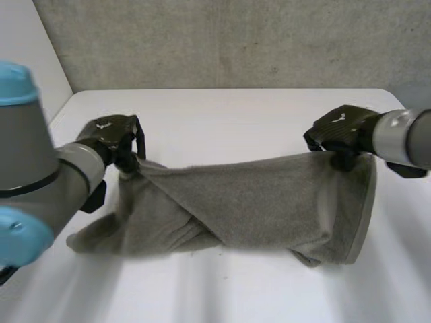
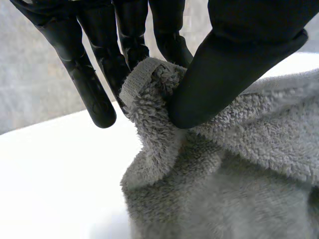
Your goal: Fold the towel.
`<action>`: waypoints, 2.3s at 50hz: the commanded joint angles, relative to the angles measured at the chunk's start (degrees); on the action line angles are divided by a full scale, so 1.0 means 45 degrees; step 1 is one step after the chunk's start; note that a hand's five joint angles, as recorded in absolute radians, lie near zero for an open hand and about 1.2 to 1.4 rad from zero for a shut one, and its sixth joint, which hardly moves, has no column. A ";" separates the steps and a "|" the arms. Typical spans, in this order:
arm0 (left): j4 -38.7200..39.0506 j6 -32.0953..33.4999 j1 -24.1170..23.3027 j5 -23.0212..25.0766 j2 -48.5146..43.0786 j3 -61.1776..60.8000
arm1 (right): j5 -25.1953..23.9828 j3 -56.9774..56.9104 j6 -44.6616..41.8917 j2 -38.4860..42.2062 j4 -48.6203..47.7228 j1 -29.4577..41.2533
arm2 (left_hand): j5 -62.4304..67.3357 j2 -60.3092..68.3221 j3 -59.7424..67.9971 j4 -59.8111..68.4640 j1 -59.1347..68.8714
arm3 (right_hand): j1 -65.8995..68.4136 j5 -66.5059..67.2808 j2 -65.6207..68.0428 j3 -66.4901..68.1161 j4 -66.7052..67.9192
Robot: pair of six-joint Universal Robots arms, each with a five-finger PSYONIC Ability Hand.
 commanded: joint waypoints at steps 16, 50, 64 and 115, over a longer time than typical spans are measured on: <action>0.3472 -0.1744 0.0557 -0.2318 0.1274 0.4834 | 0.2193 -0.2799 0.4346 -0.1045 -0.6678 0.1128 | 0.2652 0.2311 0.2306 0.2272 0.2820 | 0.0890 0.0726 0.0806 0.0790 0.0793; 0.5171 -0.1668 0.1437 -0.1050 0.1857 -0.7617 | 0.1078 0.8985 0.0239 -0.1806 -0.7376 0.0310 | -0.6850 -0.7191 -0.7196 -0.7230 -0.6682 | 0.0890 0.0726 0.0806 0.0790 0.0793; 0.5249 -0.1454 0.2098 0.2400 0.3092 -0.7520 | -0.0036 1.0471 0.0395 -0.2492 -0.8450 -0.1020 | -0.9529 -0.9870 -0.9875 -0.9909 -0.9361 | 0.0890 0.0726 0.0806 0.0790 0.0793; 0.5093 1.0403 0.4992 0.6821 -0.0443 -0.7305 | -0.0798 1.0061 0.2153 -0.1672 -0.8802 -0.2270 | -0.0595 -0.0936 -0.0941 -0.0975 -0.0428 | 0.0890 0.0726 0.0806 0.0790 0.0793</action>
